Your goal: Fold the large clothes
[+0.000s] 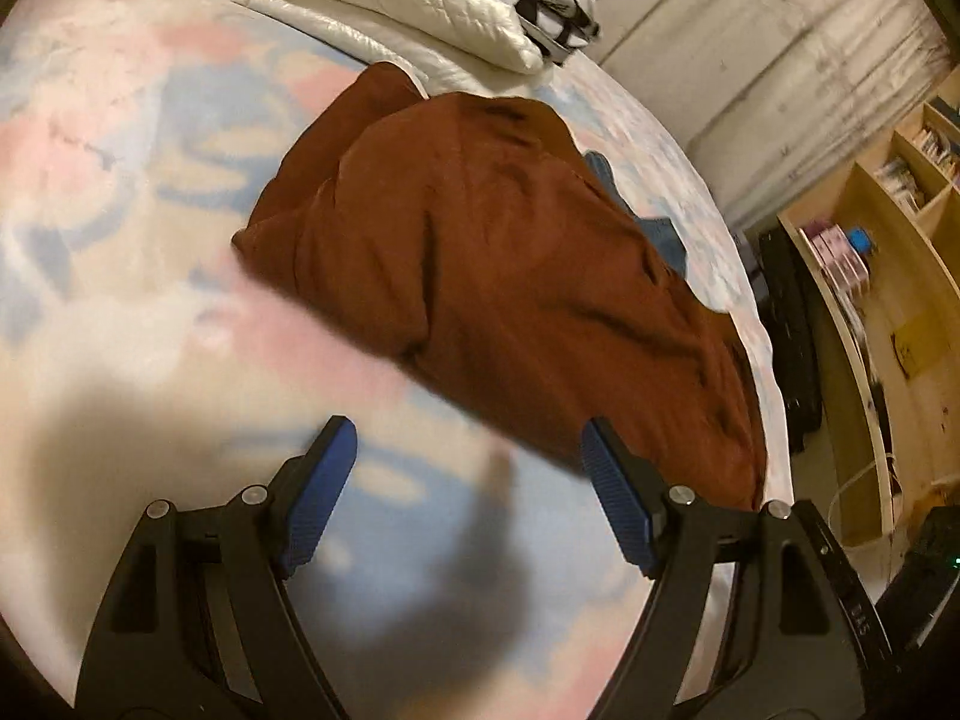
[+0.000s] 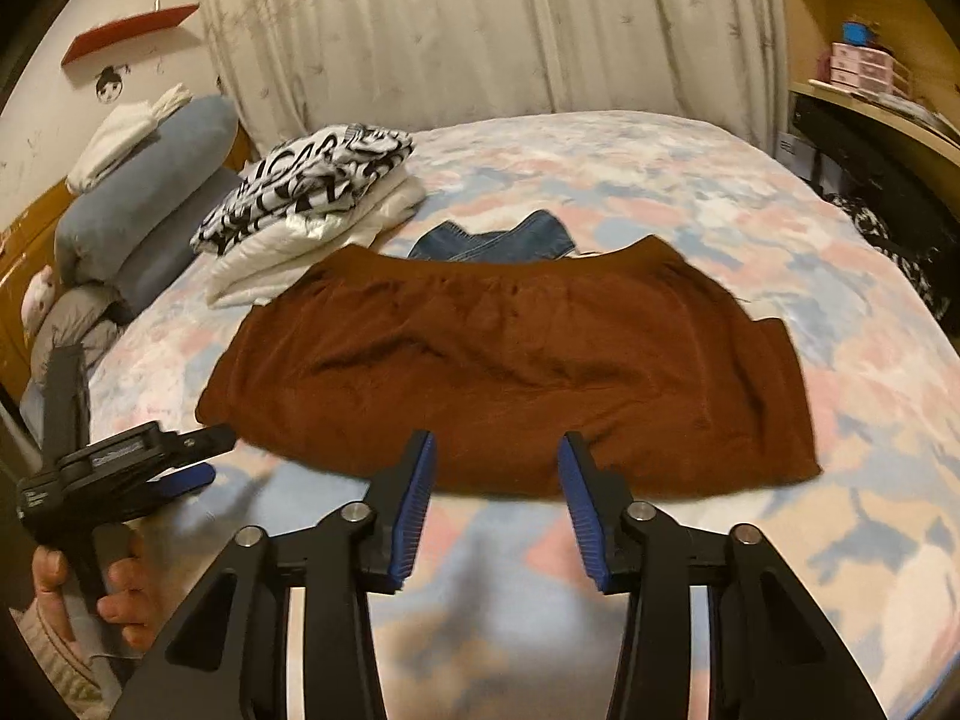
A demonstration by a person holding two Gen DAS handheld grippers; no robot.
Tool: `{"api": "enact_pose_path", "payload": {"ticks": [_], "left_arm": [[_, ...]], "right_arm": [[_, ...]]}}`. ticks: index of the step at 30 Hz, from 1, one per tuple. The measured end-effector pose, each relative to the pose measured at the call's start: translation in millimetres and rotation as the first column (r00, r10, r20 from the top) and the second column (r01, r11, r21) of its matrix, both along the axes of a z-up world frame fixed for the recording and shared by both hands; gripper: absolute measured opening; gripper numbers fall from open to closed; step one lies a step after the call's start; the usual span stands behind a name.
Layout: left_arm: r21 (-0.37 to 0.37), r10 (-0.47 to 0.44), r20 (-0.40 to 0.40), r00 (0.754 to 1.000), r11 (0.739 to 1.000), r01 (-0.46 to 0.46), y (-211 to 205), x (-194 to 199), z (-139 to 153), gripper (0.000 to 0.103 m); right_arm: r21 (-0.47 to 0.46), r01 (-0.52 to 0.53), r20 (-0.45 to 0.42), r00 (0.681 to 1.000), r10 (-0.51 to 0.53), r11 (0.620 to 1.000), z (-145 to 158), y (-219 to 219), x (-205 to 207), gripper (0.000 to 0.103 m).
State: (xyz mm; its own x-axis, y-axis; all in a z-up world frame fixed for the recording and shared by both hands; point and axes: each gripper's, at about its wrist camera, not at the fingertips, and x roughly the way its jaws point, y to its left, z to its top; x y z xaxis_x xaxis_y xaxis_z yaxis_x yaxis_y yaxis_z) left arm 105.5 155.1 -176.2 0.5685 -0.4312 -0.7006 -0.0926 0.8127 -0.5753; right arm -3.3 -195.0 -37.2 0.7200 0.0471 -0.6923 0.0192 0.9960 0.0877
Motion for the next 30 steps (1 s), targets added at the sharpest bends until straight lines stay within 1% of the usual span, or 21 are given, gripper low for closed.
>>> {"api": "enact_pose_path", "payload": {"ticks": [2,5,8,9,11,12,13,15,16,17,18,19,20,23,25,28,30], "left_arm": [[0.0,0.01,0.025,1.0,1.0,-0.01,1,11,-3,0.075],[-0.023,0.023,0.013,1.0,0.999,-0.023,3,41,-9,0.075],[-0.068,0.036,-0.016,0.999,0.997,-0.037,9,68,-19,0.075],[-0.091,0.05,-0.018,0.999,0.995,-0.052,12,76,-21,0.075],[-0.11,0.072,-0.009,0.997,0.991,-0.072,16,87,-22,0.075],[-0.112,0.083,0.002,0.997,0.99,-0.082,16,91,-22,0.075],[-0.109,0.098,0.014,0.995,0.989,-0.096,17,93,-22,0.074],[-0.103,0.129,0.029,0.991,0.987,-0.125,20,97,-21,0.064],[-0.097,0.148,0.039,0.988,0.985,-0.144,22,99,-19,0.05],[-0.095,0.161,0.048,0.986,0.983,-0.156,26,100,-16,0.039],[-0.096,0.166,0.061,0.984,0.982,-0.16,27,100,-14,0.035],[-0.089,0.169,0.077,0.983,0.983,-0.162,27,100,-11,0.028],[-0.063,0.162,0.104,0.981,0.986,-0.157,24,100,-5,0.021],[0.046,0.122,0.207,0.971,0.99,-0.135,7,95,20,0.015],[0.113,0.086,0.282,0.956,0.986,-0.122,-8,92,39,0.013],[0.166,0.034,0.363,0.931,0.981,-0.1,-27,82,65,0.012],[0.201,-0.004,0.403,0.915,0.976,-0.084,-39,74,80,0.012]], "right_arm": [[-0.007,-0.007,-0.008,1.0,0.007,1.0,-7,2,14,0.037],[-0.015,-0.013,-0.011,1.0,0.013,1.0,-15,0,45,0.036],[-0.038,-0.014,-0.001,1.0,0.014,0.999,-20,3,90,0.033],[-0.036,-0.016,-0.003,1.0,0.016,0.999,-21,2,105,0.031],[-0.029,-0.016,-0.016,1.0,0.015,0.999,-25,0,137,0.027],[-0.027,-0.017,-0.024,1.0,0.016,1.0,-29,1,155,0.024],[-0.028,-0.02,-0.036,0.999,0.019,0.999,-35,3,173,0.023],[-0.04,-0.022,-0.056,0.998,0.02,0.999,-45,6,202,0.021],[-0.047,-0.025,-0.074,0.997,0.021,0.999,-52,9,216,0.02],[-0.054,-0.03,-0.101,0.995,0.025,0.998,-62,11,229,0.019],[-0.057,-0.035,-0.132,0.991,0.027,0.998,-74,14,240,0.018],[-0.053,-0.037,-0.168,0.985,0.028,0.998,-86,14,249,0.018],[-0.044,-0.038,-0.188,0.982,0.029,0.998,-97,12,256,0.017],[-0.033,-0.038,-0.177,0.984,0.032,0.999,-104,10,260,0.018],[-0.033,-0.04,-0.177,0.984,0.033,0.999,-107,9,265,0.018],[-0.031,-0.041,-0.17,0.985,0.035,0.999,-110,9,267,0.018],[-0.031,-0.043,-0.164,0.986,0.037,0.999,-111,8,267,0.018]]}}
